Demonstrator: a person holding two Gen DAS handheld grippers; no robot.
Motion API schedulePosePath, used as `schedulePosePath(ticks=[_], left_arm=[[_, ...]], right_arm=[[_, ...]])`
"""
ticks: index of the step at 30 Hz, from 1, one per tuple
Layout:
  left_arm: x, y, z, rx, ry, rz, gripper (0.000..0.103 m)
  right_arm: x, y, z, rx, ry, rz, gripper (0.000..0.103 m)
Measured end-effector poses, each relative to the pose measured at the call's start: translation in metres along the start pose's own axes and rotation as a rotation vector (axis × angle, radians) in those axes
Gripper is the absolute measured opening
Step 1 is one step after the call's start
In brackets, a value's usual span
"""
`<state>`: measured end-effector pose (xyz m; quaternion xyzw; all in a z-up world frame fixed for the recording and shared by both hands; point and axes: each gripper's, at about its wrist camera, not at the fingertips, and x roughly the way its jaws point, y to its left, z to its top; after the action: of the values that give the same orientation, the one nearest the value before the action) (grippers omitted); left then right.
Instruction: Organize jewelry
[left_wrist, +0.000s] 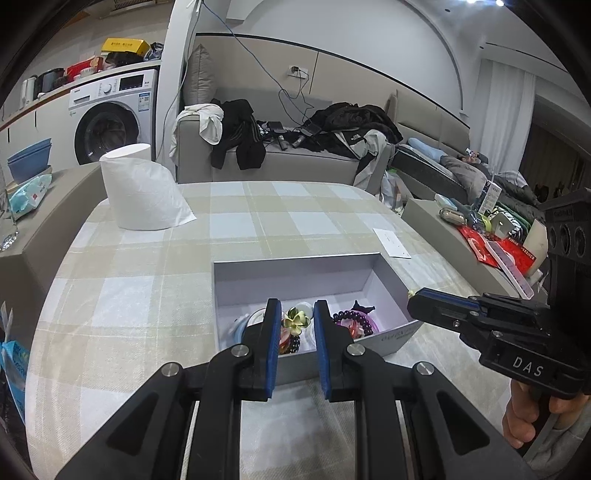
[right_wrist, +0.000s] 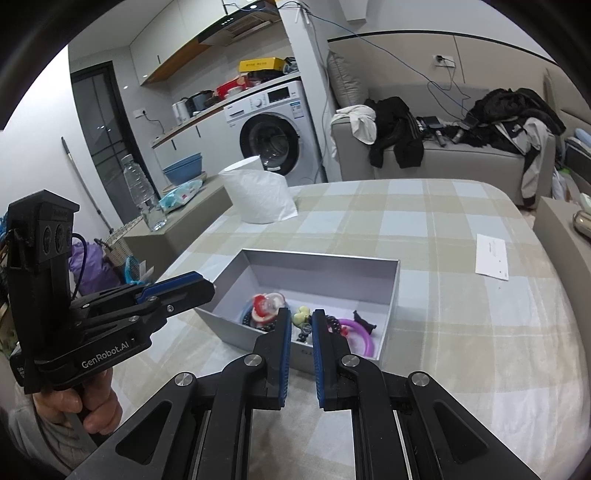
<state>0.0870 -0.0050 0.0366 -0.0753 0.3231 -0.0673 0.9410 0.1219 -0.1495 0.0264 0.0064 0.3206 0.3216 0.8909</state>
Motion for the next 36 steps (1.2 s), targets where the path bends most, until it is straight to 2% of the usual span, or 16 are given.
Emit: schedulePosePath(ticks=[27,32,33,35,36], left_arm=[[0.029,-0.007,0.006,0.029,0.032,0.033,0.013],[0.029,-0.006,0.007,0.026,0.037,0.045,0.014],[0.029,-0.006,0.008,0.025,0.039,0.048,0.016],[0.027,-0.005,0.008,0.022,0.043,0.055,0.028],[0.026,-0.005,0.008,0.020,0.043,0.055,0.039]], right_arm=[[0.022,-0.018,0.004,0.061,0.013,-0.024,0.011],[0.020,-0.020,0.005,0.068,0.009,-0.033,0.014],[0.019,-0.020,0.005,0.066,0.007,-0.035,0.015],[0.018,-0.020,0.006,0.063,0.000,-0.043,0.025],[0.016,-0.019,0.006,0.061,-0.005,-0.046,0.029]])
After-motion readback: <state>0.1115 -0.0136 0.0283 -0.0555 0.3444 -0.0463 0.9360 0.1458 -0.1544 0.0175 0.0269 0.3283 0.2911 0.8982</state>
